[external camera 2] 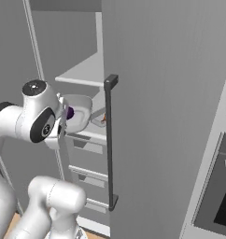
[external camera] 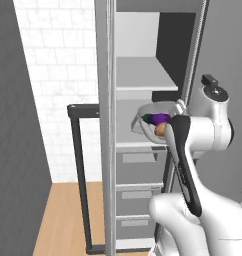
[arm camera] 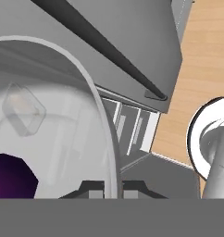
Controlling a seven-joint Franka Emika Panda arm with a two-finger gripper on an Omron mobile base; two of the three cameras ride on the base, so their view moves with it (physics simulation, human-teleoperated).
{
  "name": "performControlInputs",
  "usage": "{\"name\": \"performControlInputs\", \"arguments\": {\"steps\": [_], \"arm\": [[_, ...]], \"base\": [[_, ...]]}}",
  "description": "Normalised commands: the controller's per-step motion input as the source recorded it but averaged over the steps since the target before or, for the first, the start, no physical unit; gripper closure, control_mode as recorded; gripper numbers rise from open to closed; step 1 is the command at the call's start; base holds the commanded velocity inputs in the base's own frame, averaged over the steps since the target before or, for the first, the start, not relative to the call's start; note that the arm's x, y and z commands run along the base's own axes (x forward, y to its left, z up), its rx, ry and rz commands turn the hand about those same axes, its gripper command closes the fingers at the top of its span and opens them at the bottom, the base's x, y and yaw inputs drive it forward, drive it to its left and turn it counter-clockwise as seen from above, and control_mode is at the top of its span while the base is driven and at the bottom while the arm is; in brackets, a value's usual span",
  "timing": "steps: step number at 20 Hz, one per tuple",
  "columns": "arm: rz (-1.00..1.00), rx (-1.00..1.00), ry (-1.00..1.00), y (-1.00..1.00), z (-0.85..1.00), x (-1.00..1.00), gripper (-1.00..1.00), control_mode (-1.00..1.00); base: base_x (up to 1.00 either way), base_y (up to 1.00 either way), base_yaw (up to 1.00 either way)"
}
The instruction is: Take the meat container that has the chicken drumstick and place it on the second highest rack of the freezer. Then take the vegetable container that has the onion and eggplant and place it on the highest rack of the freezer.
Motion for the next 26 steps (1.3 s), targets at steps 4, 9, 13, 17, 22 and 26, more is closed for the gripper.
{"name": "performControlInputs", "arguments": {"steps": [4, 9, 13, 17, 22, 26], "arm": [[-0.01, 0.03, -0.17, 0.0, 0.53, -0.46, 1.0, -1.0], [-0.02, 0.09, -0.16, 0.0, 0.69, 0.06, 1.0, -1.0], [-0.02, 0.03, -0.01, 0.0, 0.67, 0.26, 1.0, -1.0], [-0.02, 0.0, 0.0, 0.0, 0.47, 0.29, 1.0, -1.0], [-0.02, 0.0, 0.0, 0.0, 0.17, 0.38, 1.0, -1.0], [-0.05, 0.0, 0.0, 0.02, 0.0, 0.66, 1.0, -1.0]], "base": [[0.0, 0.0, 0.0], [0.0, 0.0, 0.0], [0.0, 0.0, 0.0], [0.0, 0.0, 0.0], [0.0, 0.0, 0.0], [0.0, 0.0, 0.0]]}}
